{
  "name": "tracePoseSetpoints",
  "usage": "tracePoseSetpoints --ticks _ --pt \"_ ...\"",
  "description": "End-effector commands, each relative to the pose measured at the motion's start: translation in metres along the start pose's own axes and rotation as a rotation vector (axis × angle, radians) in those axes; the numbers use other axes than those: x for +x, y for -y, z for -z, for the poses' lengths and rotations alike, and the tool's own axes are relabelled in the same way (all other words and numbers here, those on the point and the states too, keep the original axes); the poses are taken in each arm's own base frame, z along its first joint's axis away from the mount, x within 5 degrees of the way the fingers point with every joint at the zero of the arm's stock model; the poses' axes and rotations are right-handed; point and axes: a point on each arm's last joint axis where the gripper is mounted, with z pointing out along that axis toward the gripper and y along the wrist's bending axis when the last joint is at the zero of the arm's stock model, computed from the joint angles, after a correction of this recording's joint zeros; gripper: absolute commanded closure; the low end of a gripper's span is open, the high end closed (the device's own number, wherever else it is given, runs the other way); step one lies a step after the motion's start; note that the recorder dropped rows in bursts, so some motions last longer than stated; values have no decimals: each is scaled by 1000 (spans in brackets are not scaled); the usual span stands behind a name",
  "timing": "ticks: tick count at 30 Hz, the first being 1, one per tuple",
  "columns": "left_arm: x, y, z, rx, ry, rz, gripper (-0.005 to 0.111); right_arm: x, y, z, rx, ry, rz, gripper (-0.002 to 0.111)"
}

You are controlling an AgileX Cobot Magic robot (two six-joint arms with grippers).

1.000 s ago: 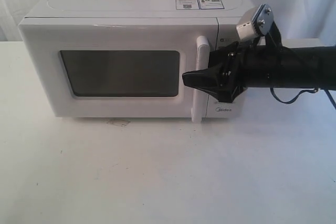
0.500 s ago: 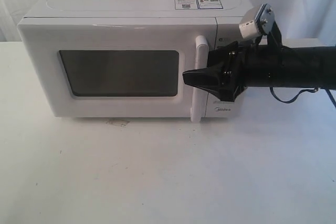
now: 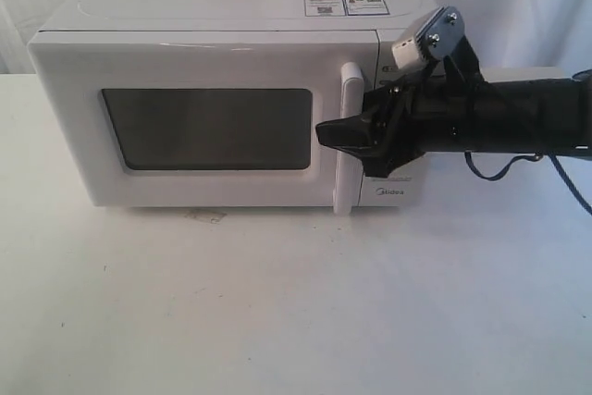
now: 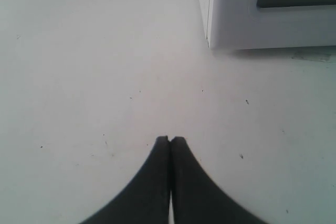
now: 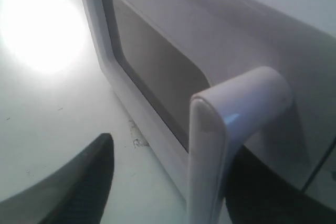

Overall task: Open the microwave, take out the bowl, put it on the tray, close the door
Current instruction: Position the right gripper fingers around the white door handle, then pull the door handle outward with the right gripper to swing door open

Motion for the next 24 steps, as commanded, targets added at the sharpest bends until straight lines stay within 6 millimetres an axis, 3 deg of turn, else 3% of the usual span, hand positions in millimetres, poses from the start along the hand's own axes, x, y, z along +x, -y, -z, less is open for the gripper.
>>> tracePoseSetpoints --ticks 1,6,14,24 --pt "1 0 0 -1 0 1 107 -1 13 -13 87 -28 -10 67" --pt "1 0 0 -1 0 1 107 -6 16 -10 129 -25 -86 71" --pt "1 0 0 -1 0 1 107 -10 16 -10 132 -14 -157 108" --pt "1 0 0 -1 0 1 107 -9 19 -9 170 -26 -175 108"
